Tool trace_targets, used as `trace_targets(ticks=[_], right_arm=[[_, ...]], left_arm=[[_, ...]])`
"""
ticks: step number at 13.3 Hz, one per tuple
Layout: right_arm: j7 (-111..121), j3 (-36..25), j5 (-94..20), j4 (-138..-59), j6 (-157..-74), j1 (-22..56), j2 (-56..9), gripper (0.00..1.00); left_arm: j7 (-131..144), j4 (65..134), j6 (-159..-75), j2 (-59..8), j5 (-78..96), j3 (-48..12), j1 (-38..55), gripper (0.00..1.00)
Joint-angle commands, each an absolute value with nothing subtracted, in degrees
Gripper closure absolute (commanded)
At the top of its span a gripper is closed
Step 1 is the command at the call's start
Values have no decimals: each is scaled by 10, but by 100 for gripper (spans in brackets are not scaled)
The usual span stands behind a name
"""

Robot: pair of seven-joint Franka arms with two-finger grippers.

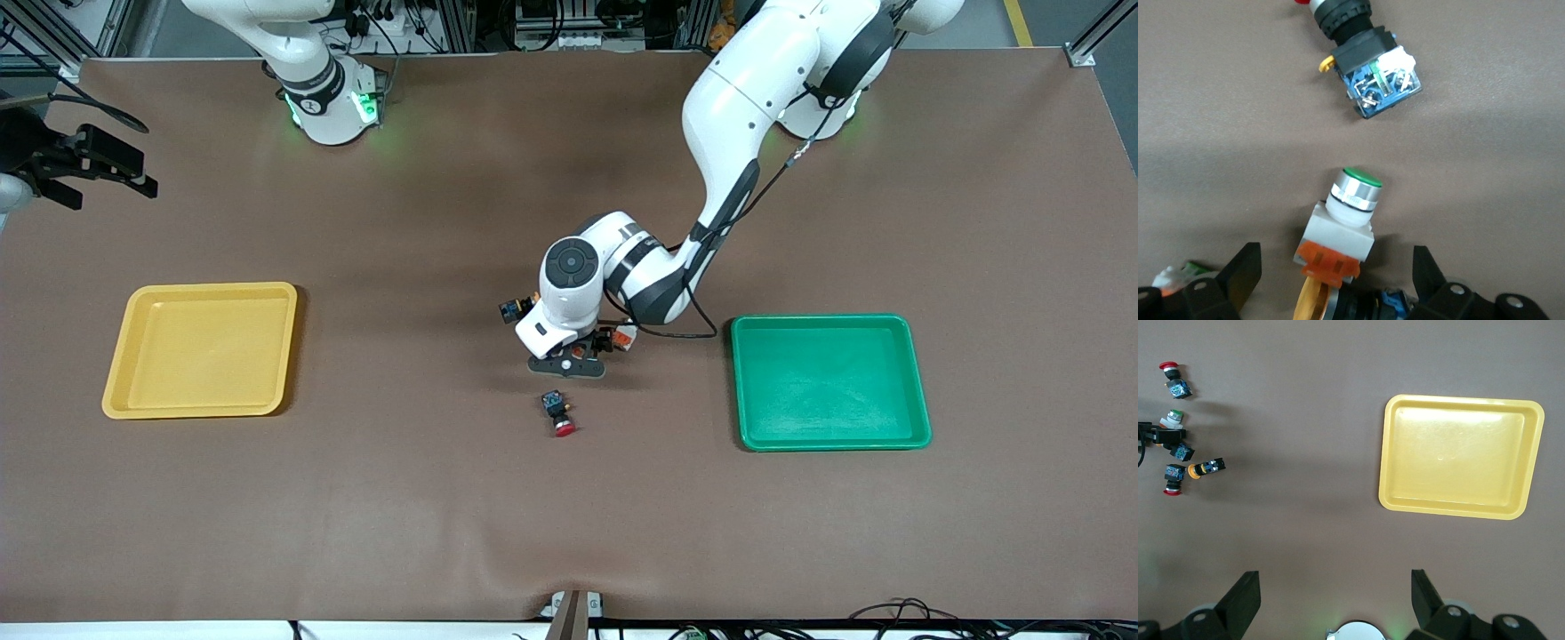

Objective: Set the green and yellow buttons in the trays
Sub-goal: 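Reach into the button pile and grasp a green-capped button with the left gripper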

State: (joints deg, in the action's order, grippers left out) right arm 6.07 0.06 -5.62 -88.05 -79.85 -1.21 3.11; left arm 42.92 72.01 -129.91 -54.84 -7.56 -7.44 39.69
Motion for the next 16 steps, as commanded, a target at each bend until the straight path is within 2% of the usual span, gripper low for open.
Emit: trace_targets(ticks=[1, 3, 4, 6, 7, 8, 11, 14, 16], right_arm=[[62, 13, -62, -877, -772, -17, 56, 0], [68, 11, -66, -871, -723, -19, 63, 0], [69, 16, -65, -871, -720, -17, 66, 0], [62, 30, -54, -869, -748, -12, 60, 0], [62, 26, -54, -871, -771, -18, 48, 0], [62, 25, -54, -870, -787, -28, 39, 0], [62, 25, -49, -870, -822, -45, 30, 0], [62, 25, -49, -868, -830, -53, 25, 0], [70, 25, -45, -862, -847, -55, -16, 0]], left_arm=[[442, 700, -1314, -569, -85, -67, 406, 0], [441, 701, -1315, -572, -86, -63, 409, 0], [441, 703, -1315, -572, -86, -62, 410, 18], [442, 704, -1313, -572, -88, -62, 412, 69], [442, 707, -1312, -571, -89, -62, 412, 89], [443, 709, -1310, -570, -89, -62, 412, 100], [450, 709, -1280, -546, -89, -62, 403, 100], [449, 713, -1232, -488, -87, -52, 366, 100], [441, 722, -1144, -434, -87, -54, 328, 100]])
